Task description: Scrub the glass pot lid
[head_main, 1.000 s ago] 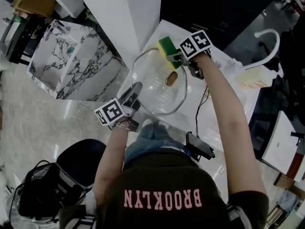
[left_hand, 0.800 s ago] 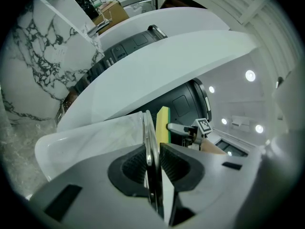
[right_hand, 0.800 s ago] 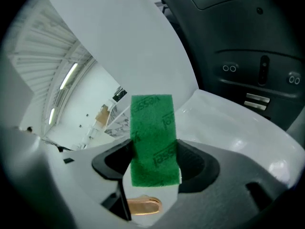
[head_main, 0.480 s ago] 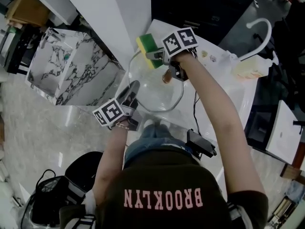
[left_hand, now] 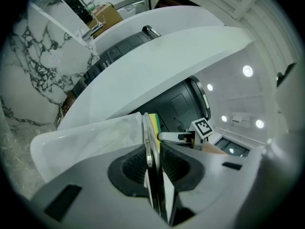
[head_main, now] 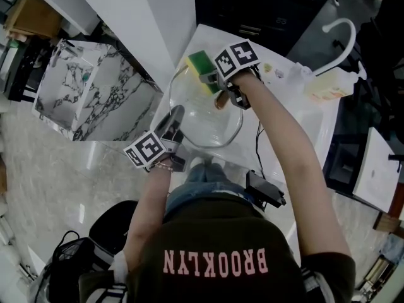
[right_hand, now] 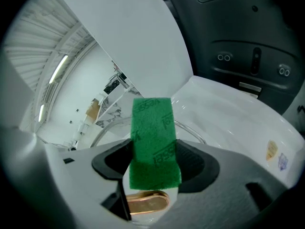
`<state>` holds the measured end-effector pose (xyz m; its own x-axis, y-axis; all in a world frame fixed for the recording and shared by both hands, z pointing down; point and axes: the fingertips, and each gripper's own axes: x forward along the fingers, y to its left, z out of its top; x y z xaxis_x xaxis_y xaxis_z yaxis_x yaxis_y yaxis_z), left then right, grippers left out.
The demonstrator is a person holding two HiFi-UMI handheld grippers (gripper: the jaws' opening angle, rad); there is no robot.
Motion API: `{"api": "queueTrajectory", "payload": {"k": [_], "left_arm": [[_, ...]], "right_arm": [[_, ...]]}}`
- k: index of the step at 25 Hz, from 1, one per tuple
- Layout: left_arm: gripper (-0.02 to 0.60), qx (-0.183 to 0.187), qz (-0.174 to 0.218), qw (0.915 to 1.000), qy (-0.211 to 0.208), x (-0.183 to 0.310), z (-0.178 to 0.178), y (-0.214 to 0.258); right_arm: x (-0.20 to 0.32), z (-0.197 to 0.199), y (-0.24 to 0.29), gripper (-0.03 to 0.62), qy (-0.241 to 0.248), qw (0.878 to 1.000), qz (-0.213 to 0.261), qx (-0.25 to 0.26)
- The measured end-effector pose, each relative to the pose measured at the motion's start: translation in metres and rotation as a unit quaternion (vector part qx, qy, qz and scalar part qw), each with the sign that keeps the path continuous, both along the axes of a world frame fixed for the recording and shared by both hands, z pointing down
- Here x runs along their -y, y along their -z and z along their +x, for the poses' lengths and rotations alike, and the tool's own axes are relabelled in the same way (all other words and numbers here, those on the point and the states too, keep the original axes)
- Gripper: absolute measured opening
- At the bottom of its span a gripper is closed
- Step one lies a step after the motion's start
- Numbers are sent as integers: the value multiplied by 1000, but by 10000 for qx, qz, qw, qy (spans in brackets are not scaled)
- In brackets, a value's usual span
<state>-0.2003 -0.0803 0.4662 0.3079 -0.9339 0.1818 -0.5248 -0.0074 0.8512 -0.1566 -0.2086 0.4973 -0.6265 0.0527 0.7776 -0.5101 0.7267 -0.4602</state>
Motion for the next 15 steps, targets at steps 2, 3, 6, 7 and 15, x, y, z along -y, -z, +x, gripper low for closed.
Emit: {"api": "queueTrajectory", "payload": {"k": [2, 3, 6, 7, 15], "left_arm": [[63, -59, 45, 9999, 103, -1, -2, -1], [63, -62, 62, 9999, 122, -2, -2, -1], [63, -42, 79, 9999, 117, -2, -2, 0], [63, -43, 74, 9999, 120, -1, -2, 0], [64, -73, -14, 9998, 173, -2, -6, -3]], "right_arm": [[1, 10, -7, 275, -106, 9999, -107, -23], [1, 14, -11, 275, -195, 9996, -190, 8], [6, 23, -18, 275, -539, 9971, -496, 184], [9, 27, -20, 275, -622, 9962, -574, 211], [12, 58, -46, 275, -953, 9906, -971, 161]]}}
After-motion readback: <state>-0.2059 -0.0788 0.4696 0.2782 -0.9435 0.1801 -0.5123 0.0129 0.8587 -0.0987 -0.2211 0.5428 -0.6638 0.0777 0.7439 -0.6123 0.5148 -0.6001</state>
